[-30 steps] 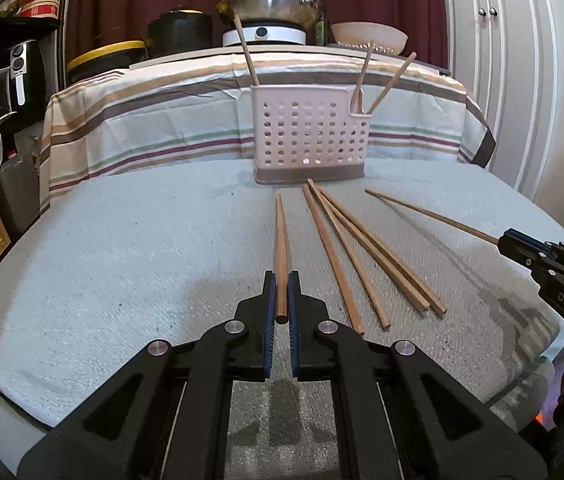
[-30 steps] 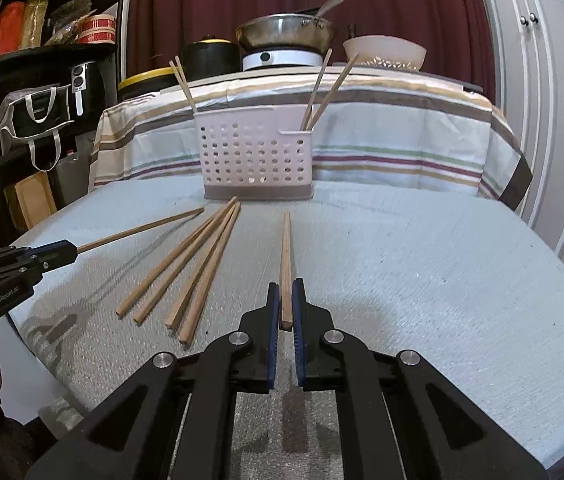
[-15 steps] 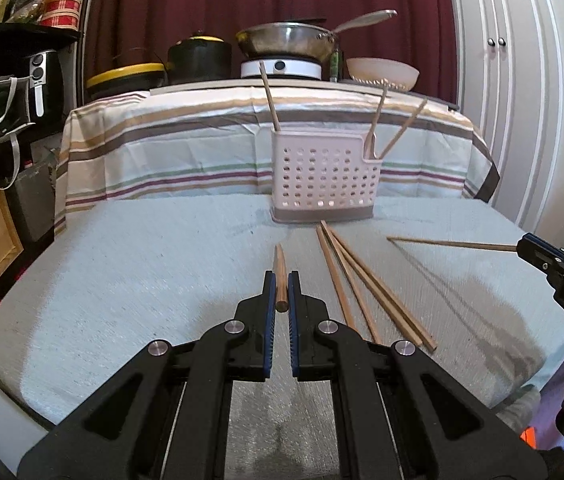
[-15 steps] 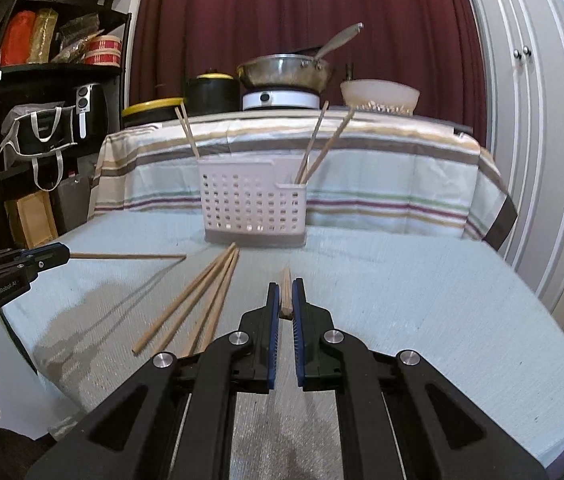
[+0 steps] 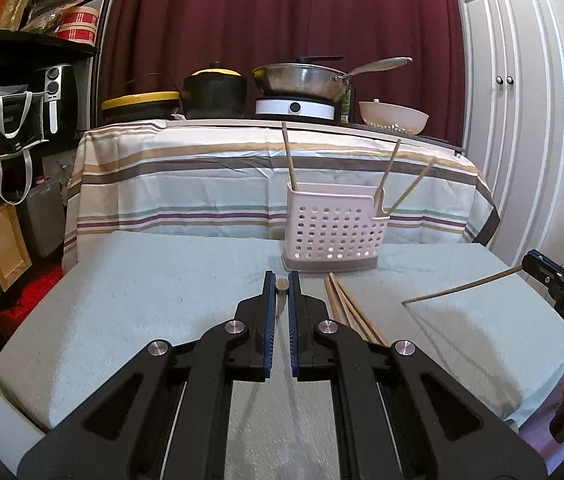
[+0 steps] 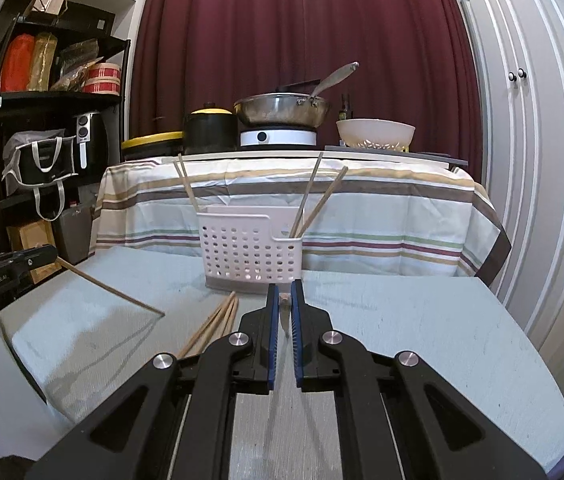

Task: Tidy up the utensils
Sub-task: 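Lift the chopstick upright with the right tool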

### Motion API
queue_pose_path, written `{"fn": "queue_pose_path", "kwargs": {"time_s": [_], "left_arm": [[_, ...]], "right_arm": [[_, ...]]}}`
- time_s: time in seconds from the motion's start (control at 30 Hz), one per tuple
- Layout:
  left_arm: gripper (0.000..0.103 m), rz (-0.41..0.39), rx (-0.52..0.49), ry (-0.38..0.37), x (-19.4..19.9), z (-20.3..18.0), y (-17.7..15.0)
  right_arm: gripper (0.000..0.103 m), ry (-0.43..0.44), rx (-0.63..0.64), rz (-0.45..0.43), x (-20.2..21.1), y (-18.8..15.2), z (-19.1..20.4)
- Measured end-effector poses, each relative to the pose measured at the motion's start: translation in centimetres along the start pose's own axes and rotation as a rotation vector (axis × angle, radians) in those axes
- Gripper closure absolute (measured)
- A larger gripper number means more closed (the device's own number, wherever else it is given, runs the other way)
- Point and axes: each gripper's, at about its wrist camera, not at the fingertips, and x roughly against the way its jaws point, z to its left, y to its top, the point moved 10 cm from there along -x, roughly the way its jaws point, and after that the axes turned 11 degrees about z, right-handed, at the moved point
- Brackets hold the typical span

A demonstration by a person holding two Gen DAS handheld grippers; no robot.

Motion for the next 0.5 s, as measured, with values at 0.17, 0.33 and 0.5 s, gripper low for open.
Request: {"fn": "queue_pose_path", "kwargs": {"time_s": [0.17, 0.33, 0.5], "left_arm": [[0.097, 0.01, -0.003, 0.005, -0.4, 0.4, 1.4], [0.097, 0.009, -0.006, 0.017, -1.4, 0.7, 3.0], [0.096, -0.001, -0.005, 0.023, -2.4, 1.1, 4.7]], "right_arm": [[0.096, 0.01, 0.002, 0.0, -0.7, 1.4, -0.1], [0.096, 0.015, 0.013, -0.013, -1.7, 3.3, 0.0], [0.096, 0.012, 0.029, -0.024, -2.8, 5.0, 0.0]]}}
